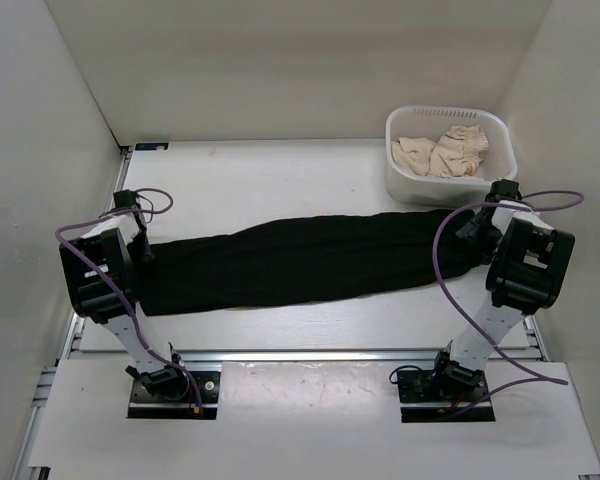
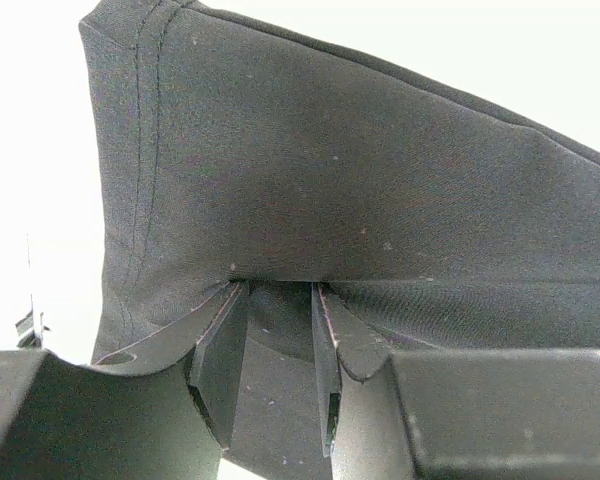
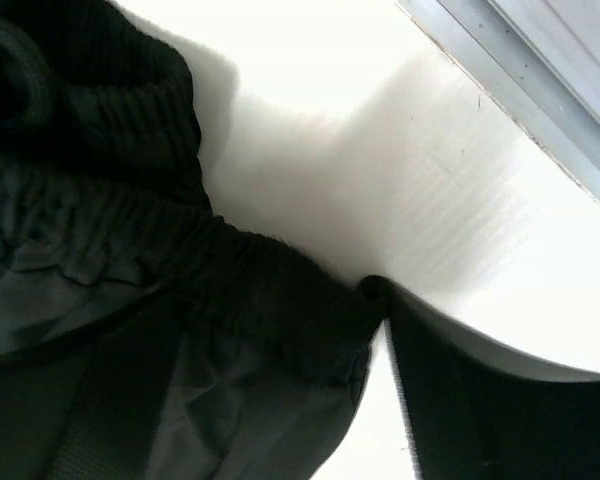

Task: Fold and stack the trousers
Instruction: Fold the trousers

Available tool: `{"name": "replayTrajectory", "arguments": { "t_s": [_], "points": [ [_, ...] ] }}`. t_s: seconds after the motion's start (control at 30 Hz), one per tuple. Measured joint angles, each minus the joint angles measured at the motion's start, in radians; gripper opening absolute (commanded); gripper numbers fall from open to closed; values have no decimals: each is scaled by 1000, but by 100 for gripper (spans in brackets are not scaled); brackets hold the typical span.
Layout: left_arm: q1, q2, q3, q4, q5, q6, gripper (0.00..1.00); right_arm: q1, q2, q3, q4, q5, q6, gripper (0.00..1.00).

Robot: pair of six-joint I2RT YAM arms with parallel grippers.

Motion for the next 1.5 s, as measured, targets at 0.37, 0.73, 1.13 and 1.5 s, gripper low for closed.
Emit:
{"name": "replayTrajectory", "arguments": {
  "t_s": [0.37,0.73,1.13,1.5],
  "points": [
    [-1,-1,-2,2,-6,-1,44,-13,-25,-51,112,-64,-10,0],
    [-29,23,27,-33,-27,1,44,229,-375,-113,-66,290,-29,0],
    [-88,97,106,-112,-119,16,44,1292,35,398,-355,697,187,0],
    [-119,111,130,-122,-119,14,44,1201,17,267,-418,735,283,0]
  ]
}}
